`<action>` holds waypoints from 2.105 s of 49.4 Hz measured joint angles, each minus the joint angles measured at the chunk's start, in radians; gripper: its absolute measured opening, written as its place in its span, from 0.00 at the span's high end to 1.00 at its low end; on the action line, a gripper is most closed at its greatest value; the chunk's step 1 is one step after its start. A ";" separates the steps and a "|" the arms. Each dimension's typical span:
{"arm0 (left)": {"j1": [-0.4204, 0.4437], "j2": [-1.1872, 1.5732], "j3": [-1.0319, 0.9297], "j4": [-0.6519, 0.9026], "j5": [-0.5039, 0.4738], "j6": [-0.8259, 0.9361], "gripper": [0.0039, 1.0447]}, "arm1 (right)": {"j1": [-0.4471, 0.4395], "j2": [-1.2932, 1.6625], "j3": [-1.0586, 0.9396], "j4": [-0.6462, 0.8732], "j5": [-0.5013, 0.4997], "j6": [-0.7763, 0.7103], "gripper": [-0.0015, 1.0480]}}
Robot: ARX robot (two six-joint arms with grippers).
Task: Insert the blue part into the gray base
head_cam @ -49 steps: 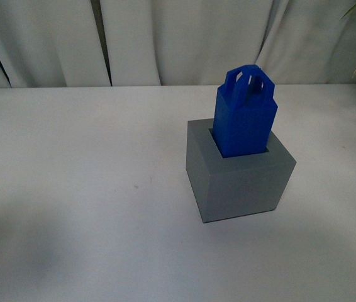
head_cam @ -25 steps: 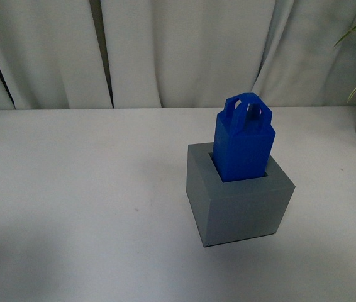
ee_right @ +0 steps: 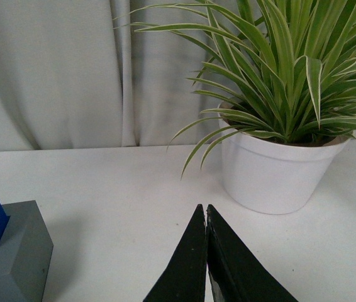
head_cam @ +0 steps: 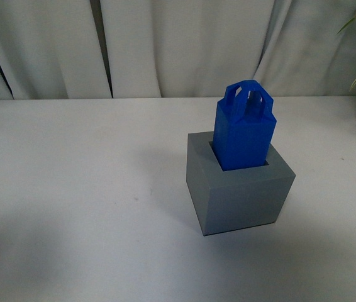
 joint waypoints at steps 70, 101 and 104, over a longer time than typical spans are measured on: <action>0.000 0.000 0.000 0.000 0.000 0.000 0.06 | -0.001 -0.640 -0.108 -0.528 -0.005 0.002 0.98; 0.000 0.000 0.000 0.000 0.000 0.000 0.06 | -0.001 -0.650 -0.108 -0.532 -0.004 0.001 0.50; 0.000 0.000 0.000 0.000 0.000 0.000 0.06 | -0.001 -0.650 -0.108 -0.532 -0.004 0.001 0.41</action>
